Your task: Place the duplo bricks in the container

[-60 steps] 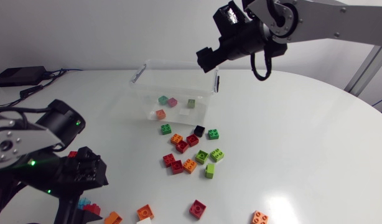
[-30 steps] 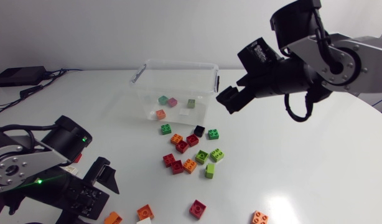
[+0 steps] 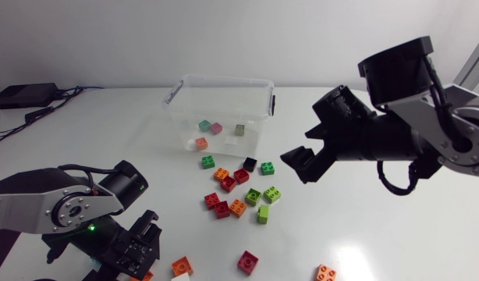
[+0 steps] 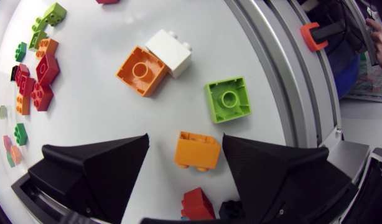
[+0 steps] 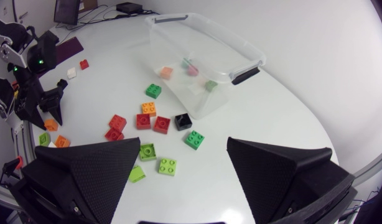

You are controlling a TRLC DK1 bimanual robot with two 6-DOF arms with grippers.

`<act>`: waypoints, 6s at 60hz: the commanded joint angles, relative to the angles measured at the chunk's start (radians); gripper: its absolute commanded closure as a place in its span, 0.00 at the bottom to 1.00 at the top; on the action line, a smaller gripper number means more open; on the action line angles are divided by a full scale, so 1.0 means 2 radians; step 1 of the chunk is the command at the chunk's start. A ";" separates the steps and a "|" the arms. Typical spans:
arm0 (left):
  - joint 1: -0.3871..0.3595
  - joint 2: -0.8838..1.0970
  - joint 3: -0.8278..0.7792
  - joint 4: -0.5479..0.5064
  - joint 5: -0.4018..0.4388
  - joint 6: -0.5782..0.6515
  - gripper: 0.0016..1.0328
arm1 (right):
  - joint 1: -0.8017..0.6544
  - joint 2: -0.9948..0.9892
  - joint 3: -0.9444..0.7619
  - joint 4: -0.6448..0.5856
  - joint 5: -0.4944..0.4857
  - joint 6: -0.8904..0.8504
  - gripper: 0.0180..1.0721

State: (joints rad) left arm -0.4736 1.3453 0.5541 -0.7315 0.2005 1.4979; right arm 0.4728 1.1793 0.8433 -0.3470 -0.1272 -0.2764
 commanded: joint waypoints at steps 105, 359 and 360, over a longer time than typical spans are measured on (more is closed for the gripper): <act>0.079 0.105 0.360 0.101 0.113 -0.313 0.97 | 0.053 0.274 0.014 0.018 -0.059 -0.155 0.70; -0.002 0.097 0.147 0.227 0.003 -0.387 0.93 | -0.018 0.214 0.045 -0.034 0.005 -0.009 0.05; 0.000 0.091 0.149 0.224 0.003 -0.387 0.93 | -0.017 0.219 0.045 -0.034 0.005 -0.009 0.05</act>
State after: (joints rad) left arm -0.4889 1.5871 0.8444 -0.2565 0.2016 0.7086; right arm 0.4210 1.5616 0.9619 -0.4011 -0.1307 -0.2951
